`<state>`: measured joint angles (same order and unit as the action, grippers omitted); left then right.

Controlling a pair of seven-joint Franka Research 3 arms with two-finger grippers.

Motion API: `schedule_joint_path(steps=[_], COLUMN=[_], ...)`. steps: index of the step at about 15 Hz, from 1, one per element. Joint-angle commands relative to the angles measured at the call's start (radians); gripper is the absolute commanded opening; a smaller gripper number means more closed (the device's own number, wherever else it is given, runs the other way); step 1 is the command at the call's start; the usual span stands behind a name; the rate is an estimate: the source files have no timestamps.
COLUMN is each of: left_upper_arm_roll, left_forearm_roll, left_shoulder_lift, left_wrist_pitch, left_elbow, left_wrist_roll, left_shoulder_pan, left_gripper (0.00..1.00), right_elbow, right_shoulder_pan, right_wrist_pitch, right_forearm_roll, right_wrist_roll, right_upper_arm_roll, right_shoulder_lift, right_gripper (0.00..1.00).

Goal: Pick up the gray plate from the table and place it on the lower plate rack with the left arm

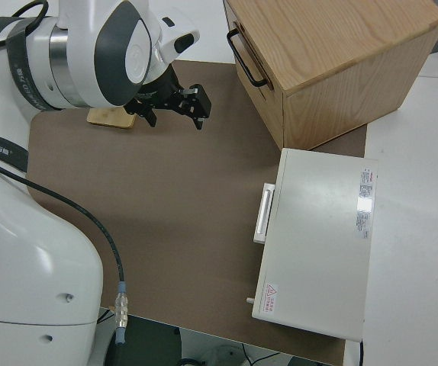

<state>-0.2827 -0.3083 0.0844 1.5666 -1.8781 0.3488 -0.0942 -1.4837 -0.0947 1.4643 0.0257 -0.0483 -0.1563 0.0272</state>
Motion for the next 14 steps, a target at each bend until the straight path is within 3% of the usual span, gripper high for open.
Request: schedule_joint_path(steps=[1,6,10,14], left_upper_arm_roll=[0.003,0.040,0.062,0.056], left_forearm_roll=[0.167,0.329,0.344,0.334], left_shoulder_lift=[-0.005,0.006,0.009,0.020], left_wrist_pitch=[0.003,0.004,0.000,-0.007], left_elbow=[0.071,0.132,0.155,0.157], left_wrist_roll=[-0.128,-0.361,-0.457,-0.456], left_shoulder_pan=[0.001,-0.021,-0.024,-0.032], left_gripper=[1.00,1.00,1.00,1.00], right_elbow=[0.006,0.006,0.006,0.006], right_shoulder_pan=[0.007,0.007,0.007,0.007], right_wrist_pitch=[-0.001,-0.001,-0.001,-0.001], right_forearm_roll=[-0.003,-0.003,-0.003,-0.003], right_wrist_roll=[-0.004,-0.004,-0.004,-0.004], right_upper_arm_roll=[0.006,0.006,0.006,0.006], right_shoulder_lift=[0.002,0.000,0.000,0.000], right_gripper=[0.983,0.983,0.983,0.983])
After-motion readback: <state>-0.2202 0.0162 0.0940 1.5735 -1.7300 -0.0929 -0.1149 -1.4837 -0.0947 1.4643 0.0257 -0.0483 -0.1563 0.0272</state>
